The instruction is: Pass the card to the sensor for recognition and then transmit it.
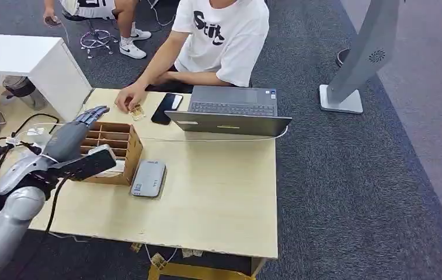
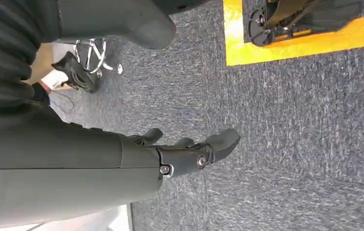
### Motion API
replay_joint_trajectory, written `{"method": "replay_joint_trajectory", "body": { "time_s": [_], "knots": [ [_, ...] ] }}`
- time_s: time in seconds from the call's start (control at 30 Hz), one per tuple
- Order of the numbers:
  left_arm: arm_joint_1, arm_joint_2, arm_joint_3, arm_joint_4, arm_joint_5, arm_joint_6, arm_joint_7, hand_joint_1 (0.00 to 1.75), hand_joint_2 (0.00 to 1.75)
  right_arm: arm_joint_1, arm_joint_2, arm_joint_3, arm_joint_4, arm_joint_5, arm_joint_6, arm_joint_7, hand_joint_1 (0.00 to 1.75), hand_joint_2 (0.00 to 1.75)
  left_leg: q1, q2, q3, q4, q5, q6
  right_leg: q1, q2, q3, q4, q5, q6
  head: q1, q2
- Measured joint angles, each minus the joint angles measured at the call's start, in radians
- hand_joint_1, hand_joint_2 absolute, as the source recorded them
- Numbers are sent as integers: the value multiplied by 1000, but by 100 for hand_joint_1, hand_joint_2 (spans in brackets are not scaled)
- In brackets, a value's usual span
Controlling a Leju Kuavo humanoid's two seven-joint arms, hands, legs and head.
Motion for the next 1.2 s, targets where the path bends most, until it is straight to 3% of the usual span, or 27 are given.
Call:
{"method": "replay_joint_trajectory", "body": {
  "time_s": [0.2, 0.33, 0.6, 0.8, 1.2],
  "knots": [
    [166, 128, 66, -102, -72, -2, 31, 0, 175, 1, 0, -26, 0, -1, -5, 8, 0, 175, 0, -1, -1, 0, 0, 0, 0, -1, 0, 0, 0, 0, 0, 0],
    [232, 152, 86, -146, -103, 3, 36, 0, 175, 1, 0, -33, 0, 2, -5, 13, 0, 175, 0, -2, -1, 0, 0, 0, 0, -3, 0, -1, 0, 0, 0, 0],
    [253, 133, 77, -148, -167, 17, 36, 0, 175, -1, 1, -41, 0, 17, 2, 11, 0, 175, 0, -3, -1, 0, 0, 0, 0, -3, 0, -1, 0, 0, 0, 0],
    [226, 90, 35, -110, -262, 77, 59, 0, 175, -4, 1, -42, 0, 32, 5, 12, 0, 175, 0, -3, -1, 0, 0, 0, 0, -3, 0, -1, 0, 0, 0, 0],
    [144, 26, -25, -18, -286, 84, 69, 0, 175, -4, 6, -43, 0, 48, 9, 19, 0, 175, 0, -3, -1, 0, 0, 0, 0, -3, 0, -1, 0, 0, -1, 0]
  ]
}}
